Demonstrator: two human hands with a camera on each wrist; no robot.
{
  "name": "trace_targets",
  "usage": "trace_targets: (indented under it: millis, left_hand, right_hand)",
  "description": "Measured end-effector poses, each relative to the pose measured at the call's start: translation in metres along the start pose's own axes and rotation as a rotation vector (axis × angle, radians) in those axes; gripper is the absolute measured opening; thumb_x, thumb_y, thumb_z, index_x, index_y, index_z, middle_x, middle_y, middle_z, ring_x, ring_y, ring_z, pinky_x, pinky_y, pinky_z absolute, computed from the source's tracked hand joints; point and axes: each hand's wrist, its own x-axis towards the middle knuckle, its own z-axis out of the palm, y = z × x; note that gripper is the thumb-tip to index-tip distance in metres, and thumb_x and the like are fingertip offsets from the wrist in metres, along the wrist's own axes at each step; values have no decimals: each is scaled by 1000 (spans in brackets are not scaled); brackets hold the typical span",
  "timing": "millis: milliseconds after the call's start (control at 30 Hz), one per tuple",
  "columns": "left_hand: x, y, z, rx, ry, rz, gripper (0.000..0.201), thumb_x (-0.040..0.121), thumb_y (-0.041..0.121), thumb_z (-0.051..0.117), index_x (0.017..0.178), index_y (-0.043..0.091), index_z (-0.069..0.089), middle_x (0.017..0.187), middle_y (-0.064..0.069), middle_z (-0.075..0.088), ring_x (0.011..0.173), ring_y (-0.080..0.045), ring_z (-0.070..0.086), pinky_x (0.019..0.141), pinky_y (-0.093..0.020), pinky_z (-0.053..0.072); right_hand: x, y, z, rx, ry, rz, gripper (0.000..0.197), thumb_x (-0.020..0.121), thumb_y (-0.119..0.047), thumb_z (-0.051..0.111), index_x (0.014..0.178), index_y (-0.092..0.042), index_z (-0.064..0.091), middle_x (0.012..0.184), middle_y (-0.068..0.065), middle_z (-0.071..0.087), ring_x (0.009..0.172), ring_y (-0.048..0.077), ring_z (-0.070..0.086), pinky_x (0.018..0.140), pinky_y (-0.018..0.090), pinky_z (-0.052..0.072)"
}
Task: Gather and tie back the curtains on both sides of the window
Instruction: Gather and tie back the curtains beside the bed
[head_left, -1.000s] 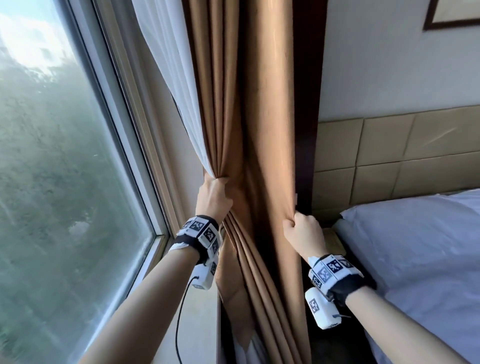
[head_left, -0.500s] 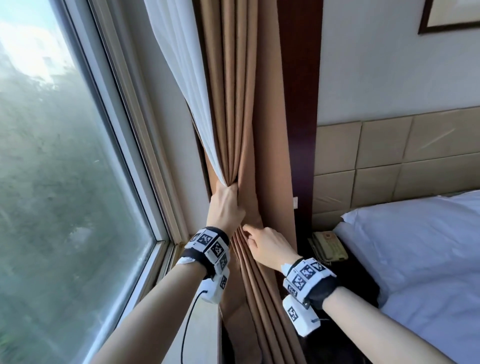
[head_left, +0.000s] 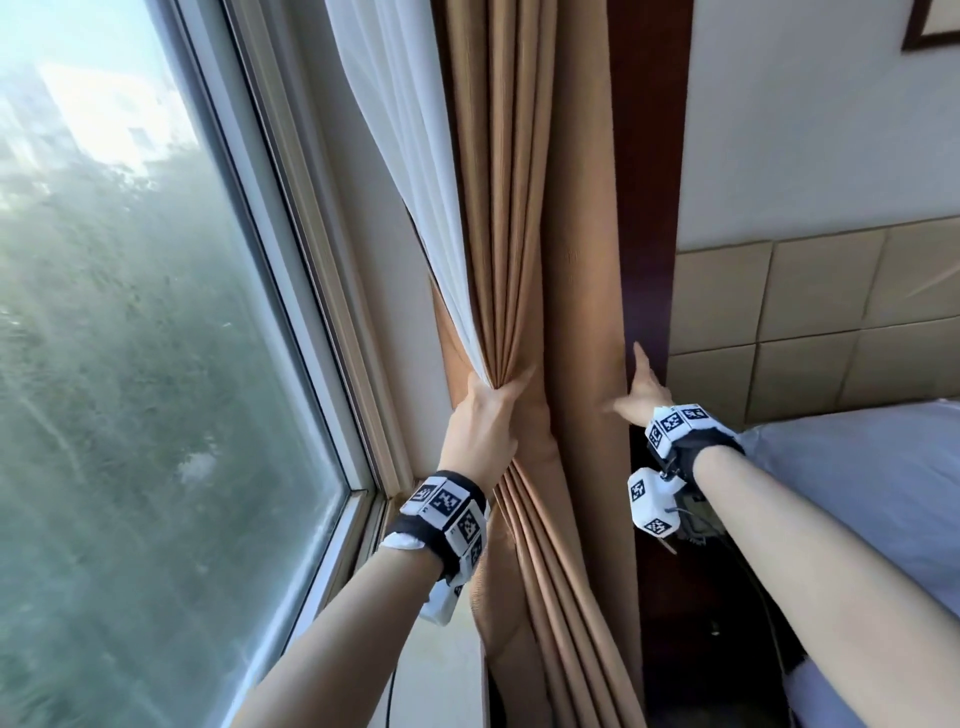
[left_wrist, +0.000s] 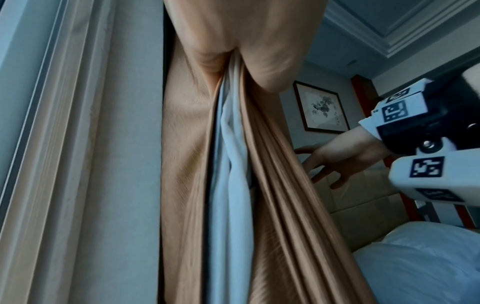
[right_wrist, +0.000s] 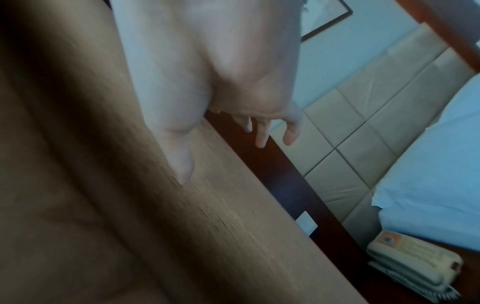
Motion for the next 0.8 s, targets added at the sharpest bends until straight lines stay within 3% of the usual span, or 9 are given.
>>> trace_targets:
  millis: [67,133,200,267,333,367,467,633,800]
  left_hand:
    - [3,0,4,-17,-3,-46,68,76,-12,46,134,22,54,131,-19,39,105,-45,58,93,-42,51]
    - [5,3,6,-28,-17,-73,62,75,-11,47,129,17,59,127,-19,42,100,-46,59,91,-44,52]
    - [7,4,6,-23,-18,-83,60,76,-11,47,128,15,59,126,-20,43,99,-45,59,91,-42,51]
    - [8,4,6,-23,-14,-108,59,76,-11,48,128,14,59,127,-20,42,101,-44,58,93,-41,50]
    - [8,2,6,-37,-3,-136,58,76,-10,48,127,14,60,127,-19,43,102,-45,58,94,-41,49]
    - [8,1,6,-43,4,-147,58,75,-10,48,126,14,61,128,-19,43,103,-45,57,95,-42,49]
    - [9,-1,7,-53,11,-169,57,75,-8,48,126,15,62,131,-18,44,108,-44,56,98,-41,47]
    - [8,-2,6,-85,39,-203,55,74,-7,49,122,16,65,132,-17,46,111,-41,55,100,-35,45]
    - [7,6,7,-107,40,-208,52,77,-4,50,122,17,65,130,-18,48,113,-41,54,100,-32,41]
  right_hand:
    - [10,2,2,134,-41,-8,121,68,-26,85,151,-39,-1,144,12,45,129,32,46,108,46,39]
    - [12,2,7,214,-40,-19,113,62,-31,86,151,-34,16,131,10,58,114,27,59,99,45,48]
    - [9,-3,13,157,-30,-39,80,67,-27,81,138,-18,45,119,11,64,104,28,63,91,42,53]
    - [-2,-8,18,1,-13,-44,48,69,-32,72,111,-12,63,108,12,67,101,32,62,89,39,52]
    - [-22,-9,21,-118,-37,-52,41,70,-40,64,96,-8,61,100,11,64,99,34,61,88,41,52]
    - [-34,-10,22,-152,-51,-82,35,77,-38,63,92,-6,58,98,12,61,98,35,60,88,42,51]
    - [-73,-7,19,-268,-31,-193,26,90,-29,55,87,-3,53,106,22,58,103,41,58,88,40,49]
    - [-123,6,1,-463,46,-363,26,91,-25,49,76,-4,51,94,25,63,92,43,59,74,37,43]
    - [-161,16,-19,-558,56,-475,27,93,-25,47,71,-9,46,86,22,66,87,42,61,73,36,38]
